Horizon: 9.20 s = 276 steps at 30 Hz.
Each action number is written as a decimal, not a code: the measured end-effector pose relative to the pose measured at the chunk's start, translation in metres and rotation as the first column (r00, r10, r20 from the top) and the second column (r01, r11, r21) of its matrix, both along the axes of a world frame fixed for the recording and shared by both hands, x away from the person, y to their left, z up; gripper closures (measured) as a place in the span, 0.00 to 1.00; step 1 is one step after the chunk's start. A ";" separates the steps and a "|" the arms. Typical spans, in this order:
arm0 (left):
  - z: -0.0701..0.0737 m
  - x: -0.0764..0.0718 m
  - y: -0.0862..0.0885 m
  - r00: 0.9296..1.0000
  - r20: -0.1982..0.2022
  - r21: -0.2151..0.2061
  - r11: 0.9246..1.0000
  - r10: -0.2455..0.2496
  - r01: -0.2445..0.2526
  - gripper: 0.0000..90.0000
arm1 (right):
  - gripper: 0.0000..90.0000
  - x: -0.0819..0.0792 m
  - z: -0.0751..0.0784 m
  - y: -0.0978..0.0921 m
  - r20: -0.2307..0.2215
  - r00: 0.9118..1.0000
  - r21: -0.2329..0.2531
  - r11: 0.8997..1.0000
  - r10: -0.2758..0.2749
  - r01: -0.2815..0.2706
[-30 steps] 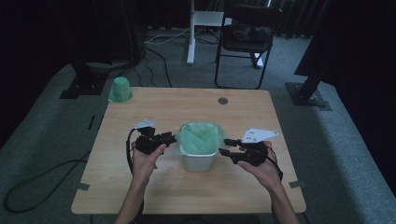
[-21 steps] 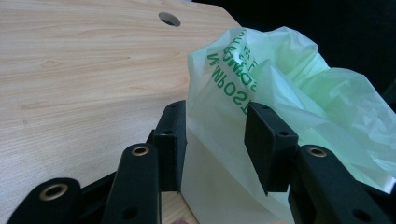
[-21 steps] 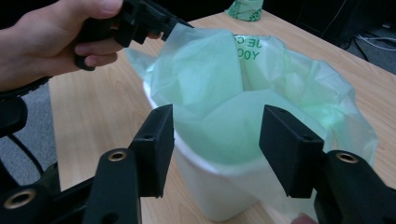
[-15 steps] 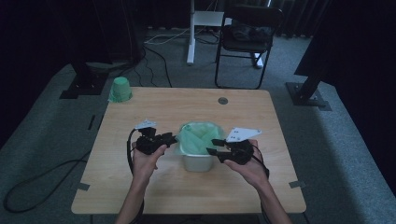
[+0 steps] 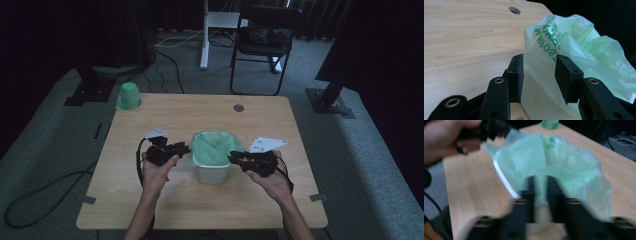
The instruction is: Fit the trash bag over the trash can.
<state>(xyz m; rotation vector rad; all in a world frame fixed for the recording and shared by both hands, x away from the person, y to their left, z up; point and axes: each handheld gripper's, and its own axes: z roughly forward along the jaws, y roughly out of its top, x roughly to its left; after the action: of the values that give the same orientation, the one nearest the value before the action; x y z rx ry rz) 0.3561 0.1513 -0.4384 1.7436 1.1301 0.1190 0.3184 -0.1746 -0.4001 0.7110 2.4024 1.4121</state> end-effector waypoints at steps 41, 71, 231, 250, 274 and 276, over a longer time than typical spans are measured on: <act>0.001 0.002 0.006 1.000 -0.005 -0.010 1.000 0.017 -0.017 0.65 | 1.00 -0.019 0.011 0.005 0.049 0.995 -0.064 0.995 0.085 -0.082; 0.000 -0.012 0.006 0.999 -0.019 -0.042 0.999 -0.028 0.027 0.62 | 0.88 -0.017 -0.051 -0.028 -0.141 0.988 -0.089 0.993 0.067 -0.080; -0.052 -0.018 0.049 0.995 -0.096 -0.224 0.974 -0.041 0.018 1.00 | 1.00 0.008 -0.074 -0.031 -0.197 0.980 -0.210 0.978 -0.034 -0.008; -0.037 -0.025 0.063 1.000 0.001 -0.216 0.976 0.029 -0.028 0.60 | 0.55 0.000 -0.042 -0.073 -0.094 0.991 -0.026 0.996 -0.092 0.090; -0.038 -0.025 0.062 0.999 0.005 -0.177 0.983 0.043 -0.042 0.58 | 0.33 -0.012 -0.004 -0.097 0.039 0.992 0.140 0.984 -0.119 0.112; -0.038 -0.025 0.061 0.999 0.005 -0.174 0.984 0.042 -0.041 0.58 | 0.33 -0.012 -0.001 -0.095 0.046 0.993 0.141 0.985 -0.111 0.104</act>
<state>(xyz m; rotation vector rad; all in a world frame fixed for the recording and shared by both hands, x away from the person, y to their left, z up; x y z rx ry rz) 0.3310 0.2120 -0.4767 1.5645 1.1365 0.0513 0.3067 -0.2699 -0.4007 0.8124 2.2070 1.5440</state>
